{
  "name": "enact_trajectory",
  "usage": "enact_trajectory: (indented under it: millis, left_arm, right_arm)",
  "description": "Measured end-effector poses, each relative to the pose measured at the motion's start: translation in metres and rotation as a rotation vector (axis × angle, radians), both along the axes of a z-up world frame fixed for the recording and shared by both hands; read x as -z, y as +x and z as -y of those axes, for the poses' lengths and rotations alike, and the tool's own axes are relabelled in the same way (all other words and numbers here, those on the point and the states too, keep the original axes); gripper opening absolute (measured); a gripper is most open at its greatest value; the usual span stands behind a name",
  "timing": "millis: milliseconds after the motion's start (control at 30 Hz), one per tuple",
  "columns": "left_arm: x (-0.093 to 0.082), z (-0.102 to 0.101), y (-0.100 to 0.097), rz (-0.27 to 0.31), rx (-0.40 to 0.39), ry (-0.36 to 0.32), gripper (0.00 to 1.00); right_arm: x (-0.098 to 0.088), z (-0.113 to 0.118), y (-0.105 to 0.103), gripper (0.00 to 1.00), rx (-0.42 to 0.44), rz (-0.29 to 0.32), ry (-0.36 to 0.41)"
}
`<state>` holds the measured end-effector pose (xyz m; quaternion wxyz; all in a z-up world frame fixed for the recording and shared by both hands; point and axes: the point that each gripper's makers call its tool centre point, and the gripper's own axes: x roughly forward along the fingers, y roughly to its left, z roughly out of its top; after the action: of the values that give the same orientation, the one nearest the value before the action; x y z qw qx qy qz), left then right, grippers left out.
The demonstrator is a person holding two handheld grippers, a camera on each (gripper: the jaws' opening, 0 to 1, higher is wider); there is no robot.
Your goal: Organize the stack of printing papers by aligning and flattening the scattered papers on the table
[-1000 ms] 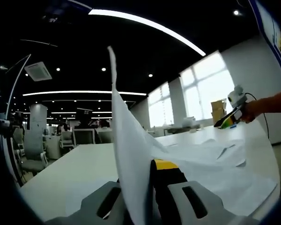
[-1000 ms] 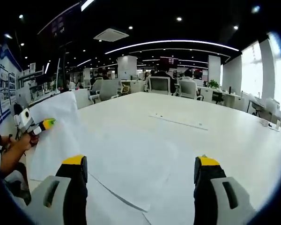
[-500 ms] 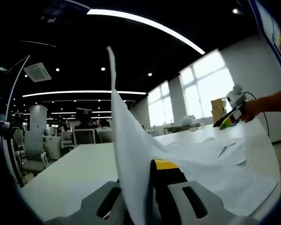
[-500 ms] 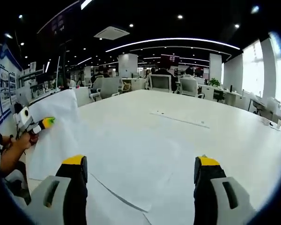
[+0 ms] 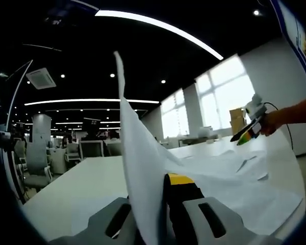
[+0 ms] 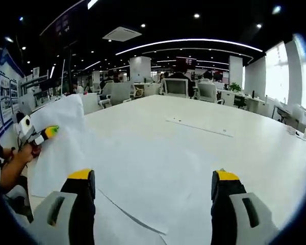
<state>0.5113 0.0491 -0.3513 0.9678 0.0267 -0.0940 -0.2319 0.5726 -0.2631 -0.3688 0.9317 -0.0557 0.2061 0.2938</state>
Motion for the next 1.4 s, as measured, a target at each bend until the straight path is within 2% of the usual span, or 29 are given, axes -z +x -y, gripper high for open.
enact_trajectory:
  millis: [1033,1400]
  left_arm:
    - [-0.001,-0.001,0.000,0.006,0.000,0.002,0.06]
    - [-0.001,-0.002,0.001,0.007,-0.003,-0.001,0.07]
  right_arm:
    - [0.024,0.006,0.009,0.89,0.028,-0.045,-0.004]
    - [0.025,0.006,0.012,0.89,0.036,-0.045,0.000]
